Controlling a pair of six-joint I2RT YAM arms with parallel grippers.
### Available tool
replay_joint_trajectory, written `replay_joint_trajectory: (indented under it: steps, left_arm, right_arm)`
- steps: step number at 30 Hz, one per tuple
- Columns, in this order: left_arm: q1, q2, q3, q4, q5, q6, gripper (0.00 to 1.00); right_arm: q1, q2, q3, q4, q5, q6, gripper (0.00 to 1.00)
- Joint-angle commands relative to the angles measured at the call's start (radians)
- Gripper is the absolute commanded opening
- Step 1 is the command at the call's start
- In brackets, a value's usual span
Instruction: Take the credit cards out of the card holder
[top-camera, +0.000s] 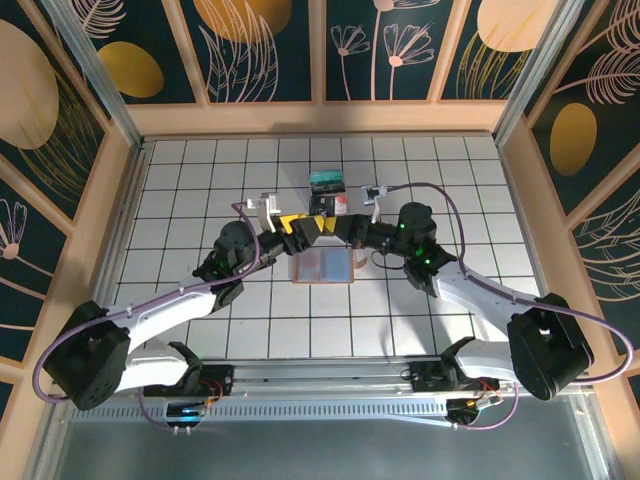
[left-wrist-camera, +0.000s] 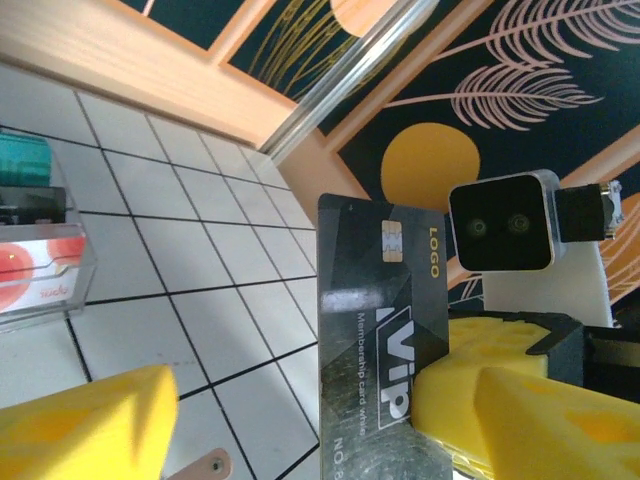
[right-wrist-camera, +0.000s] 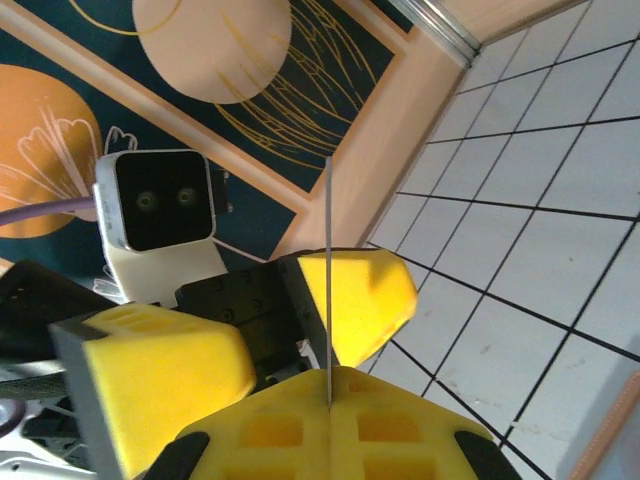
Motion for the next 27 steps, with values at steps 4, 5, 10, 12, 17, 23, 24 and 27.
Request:
replay_joint_trajectory:
  steps: [4,5,10,12,17,23,24,27]
  left_arm:
    - [0.009,0.029,0.023,0.165,0.104,-0.032,0.64]
    - [0.009,0.034,0.024,0.172,0.111,-0.033,0.6]
    - [0.01,0.042,0.026,0.189,0.125,-0.04,0.39]
    - [0.01,0.042,0.026,0.194,0.126,-0.04,0.31]
    - [0.012,0.033,0.029,0.171,0.121,-0.02,0.08]
    - [0.018,0.001,0.079,0.013,0.1,0.096,0.0]
    - [0.021,-0.006,0.096,-0.031,0.1,0.131,0.0]
    - [0.025,-0.025,0.154,-0.197,0.075,0.272,0.0]
  right_arm:
    - [-0.001,-0.01,-0.016,0.095,-0.05,0.026,0.0]
    - [0.001,-0.008,-0.016,0.101,-0.052,0.028,0.0]
    - [0.005,-0.002,-0.016,0.12,-0.061,0.034,0.01]
    - [0.007,0.001,-0.015,0.12,-0.063,0.034,0.01]
    - [0.008,0.011,-0.01,0.109,-0.061,0.031,0.05]
    - [0.007,-0.009,0.013,0.002,-0.009,-0.014,0.2]
    - [0.005,-0.017,0.018,-0.025,0.008,-0.026,0.24]
    - [0.002,-0.05,0.034,-0.127,0.07,-0.072,0.35]
